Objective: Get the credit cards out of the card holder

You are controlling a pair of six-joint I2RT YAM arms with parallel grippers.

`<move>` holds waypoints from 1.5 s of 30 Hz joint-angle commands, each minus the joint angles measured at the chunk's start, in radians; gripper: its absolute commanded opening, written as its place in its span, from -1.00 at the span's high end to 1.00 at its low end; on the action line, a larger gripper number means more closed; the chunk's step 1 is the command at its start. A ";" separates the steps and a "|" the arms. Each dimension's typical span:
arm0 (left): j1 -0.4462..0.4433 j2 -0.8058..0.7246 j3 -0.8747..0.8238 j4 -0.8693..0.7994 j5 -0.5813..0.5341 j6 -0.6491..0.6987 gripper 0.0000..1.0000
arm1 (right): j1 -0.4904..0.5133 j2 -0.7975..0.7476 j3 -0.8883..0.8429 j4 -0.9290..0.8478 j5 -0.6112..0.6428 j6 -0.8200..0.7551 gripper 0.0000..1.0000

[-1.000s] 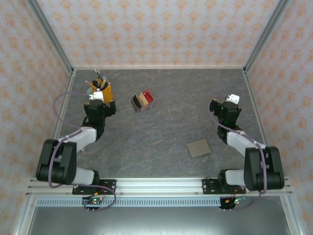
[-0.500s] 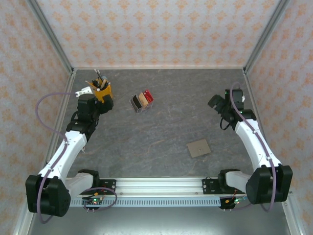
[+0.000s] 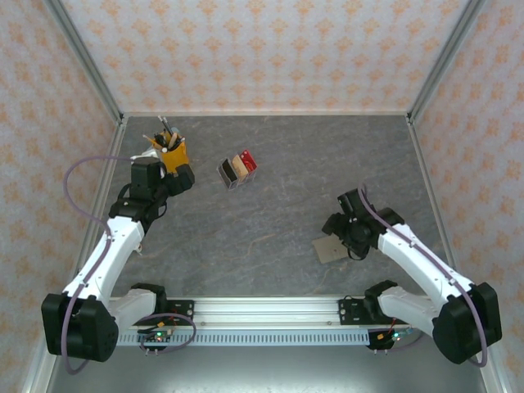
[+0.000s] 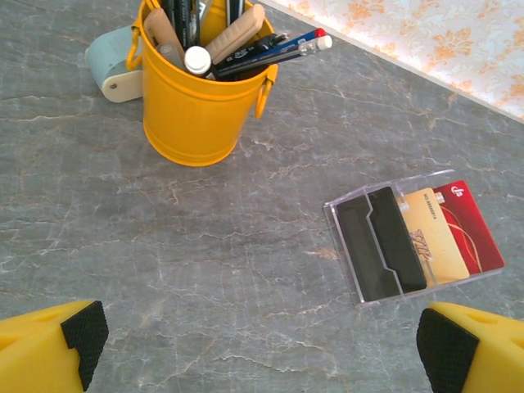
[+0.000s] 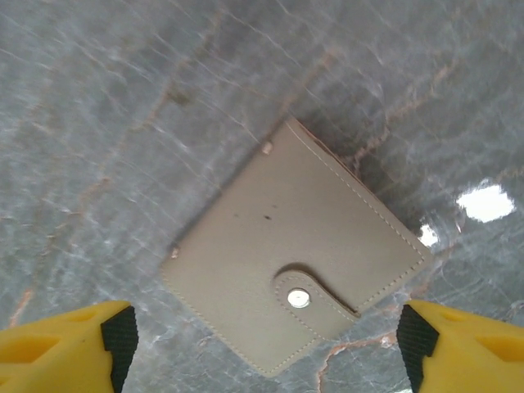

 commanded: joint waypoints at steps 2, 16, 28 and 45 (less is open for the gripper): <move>-0.011 0.012 0.027 -0.016 0.042 -0.022 -1.00 | 0.019 0.043 -0.038 0.065 -0.022 0.070 -0.65; -0.073 0.104 0.056 -0.039 0.190 -0.103 -1.00 | 0.031 0.445 0.127 0.284 -0.082 -0.108 -0.56; -0.250 0.222 0.033 0.061 0.340 -0.220 -1.00 | 0.096 0.638 0.439 0.273 -0.047 -0.311 -0.40; -0.480 0.747 0.391 0.103 0.523 -0.215 -0.54 | -0.007 0.523 0.238 0.406 -0.105 -0.070 -0.22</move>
